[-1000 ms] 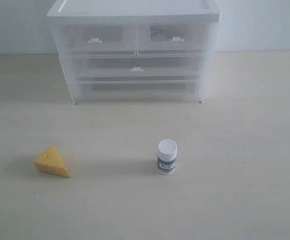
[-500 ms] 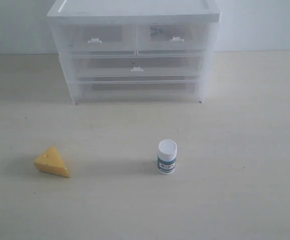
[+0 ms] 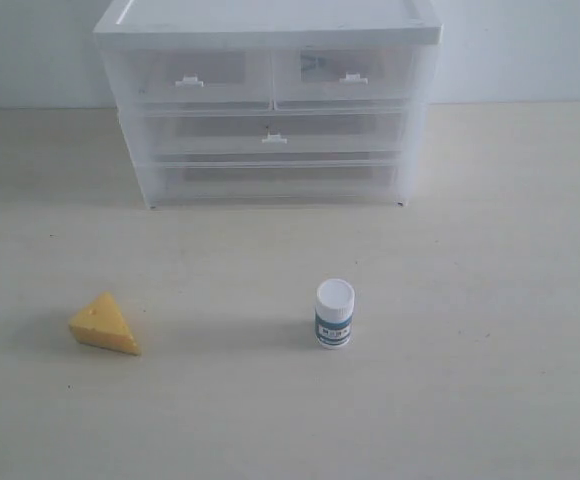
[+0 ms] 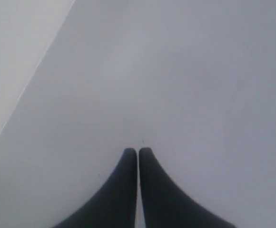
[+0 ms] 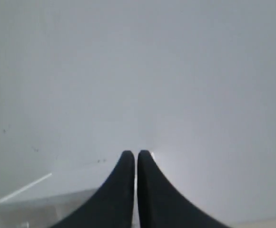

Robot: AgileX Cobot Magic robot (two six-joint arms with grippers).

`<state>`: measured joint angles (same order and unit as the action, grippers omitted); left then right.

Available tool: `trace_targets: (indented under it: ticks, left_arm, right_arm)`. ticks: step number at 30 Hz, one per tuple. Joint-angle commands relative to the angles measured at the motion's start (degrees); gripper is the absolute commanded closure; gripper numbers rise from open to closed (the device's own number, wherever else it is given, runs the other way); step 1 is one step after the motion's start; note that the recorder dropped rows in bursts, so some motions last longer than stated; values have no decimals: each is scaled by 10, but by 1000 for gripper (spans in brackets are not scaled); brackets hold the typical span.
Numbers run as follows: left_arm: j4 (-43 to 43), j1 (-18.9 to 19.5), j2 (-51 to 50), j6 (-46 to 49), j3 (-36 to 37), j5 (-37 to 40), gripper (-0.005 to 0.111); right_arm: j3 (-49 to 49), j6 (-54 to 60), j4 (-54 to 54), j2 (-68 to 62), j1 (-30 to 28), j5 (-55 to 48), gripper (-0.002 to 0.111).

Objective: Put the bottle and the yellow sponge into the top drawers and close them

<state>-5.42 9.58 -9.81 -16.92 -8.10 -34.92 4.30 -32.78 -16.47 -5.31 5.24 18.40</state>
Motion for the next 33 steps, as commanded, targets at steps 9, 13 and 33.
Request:
trace_targets:
  ticks: [9,13,33]
  left_arm:
    - [545,-88,-771,-411,-143,-350,101]
    - [497,-115,-885,-446,-225,-350,83]
    - [450,-150,-1111,-741,-479,-350,61]
  right_arm:
    - [38,-162,-279,-396,-1,154,106]
    - [45,-161,-284,-439,-1,168,106]
    - [45,-161,-290,-451,-1,198,106]
